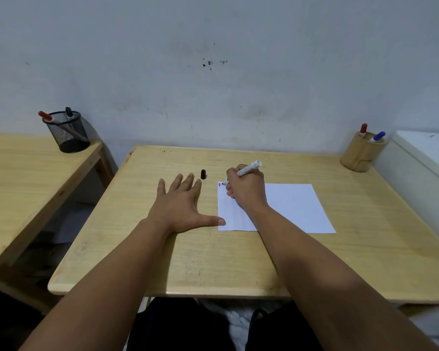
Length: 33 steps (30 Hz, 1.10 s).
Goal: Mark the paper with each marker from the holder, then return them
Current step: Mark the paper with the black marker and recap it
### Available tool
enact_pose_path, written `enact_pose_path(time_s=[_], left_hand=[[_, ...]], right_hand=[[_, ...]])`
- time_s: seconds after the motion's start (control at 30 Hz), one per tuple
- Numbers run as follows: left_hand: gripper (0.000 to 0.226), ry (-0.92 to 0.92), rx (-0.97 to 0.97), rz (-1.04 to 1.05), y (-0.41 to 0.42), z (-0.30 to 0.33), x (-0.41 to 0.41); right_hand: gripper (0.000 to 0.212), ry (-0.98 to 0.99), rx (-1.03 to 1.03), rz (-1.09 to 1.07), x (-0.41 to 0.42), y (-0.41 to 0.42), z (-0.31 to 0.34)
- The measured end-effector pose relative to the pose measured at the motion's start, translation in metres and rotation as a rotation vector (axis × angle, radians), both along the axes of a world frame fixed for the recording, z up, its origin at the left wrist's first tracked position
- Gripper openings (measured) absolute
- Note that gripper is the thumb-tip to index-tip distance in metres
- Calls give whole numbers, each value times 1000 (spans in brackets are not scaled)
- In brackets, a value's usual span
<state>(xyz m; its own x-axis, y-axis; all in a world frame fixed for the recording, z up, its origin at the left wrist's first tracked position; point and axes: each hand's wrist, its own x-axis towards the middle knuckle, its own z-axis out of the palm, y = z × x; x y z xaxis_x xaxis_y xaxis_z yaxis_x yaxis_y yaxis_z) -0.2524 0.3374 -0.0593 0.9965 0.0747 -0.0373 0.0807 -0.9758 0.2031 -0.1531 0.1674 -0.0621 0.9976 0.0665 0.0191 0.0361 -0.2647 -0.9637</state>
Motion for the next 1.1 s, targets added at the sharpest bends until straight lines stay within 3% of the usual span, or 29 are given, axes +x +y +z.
enact_pose_path(time_s=[0.47,0.73,0.8,0.9,1.0,1.1], left_hand=[[141,5,7,1,0,0,1],[141,8,-10,-5,1,0,0],[131,-4,-54,6,1,2,0],[93,-129,-235,147,-2,5,12],[59,-259,-209,232,-3,6,34],[45,-316,-200,215,-5,6,50]], right_hand=[[31,-41,-71,29,0,1,2],[32,15,27,-2,3,1,-2],[37,44,111,-5,6,2,-1],[39,119,249,36,13,2,5],[42,124,239,93,14,0,13],[41,-6,191,59,14,-5,23]])
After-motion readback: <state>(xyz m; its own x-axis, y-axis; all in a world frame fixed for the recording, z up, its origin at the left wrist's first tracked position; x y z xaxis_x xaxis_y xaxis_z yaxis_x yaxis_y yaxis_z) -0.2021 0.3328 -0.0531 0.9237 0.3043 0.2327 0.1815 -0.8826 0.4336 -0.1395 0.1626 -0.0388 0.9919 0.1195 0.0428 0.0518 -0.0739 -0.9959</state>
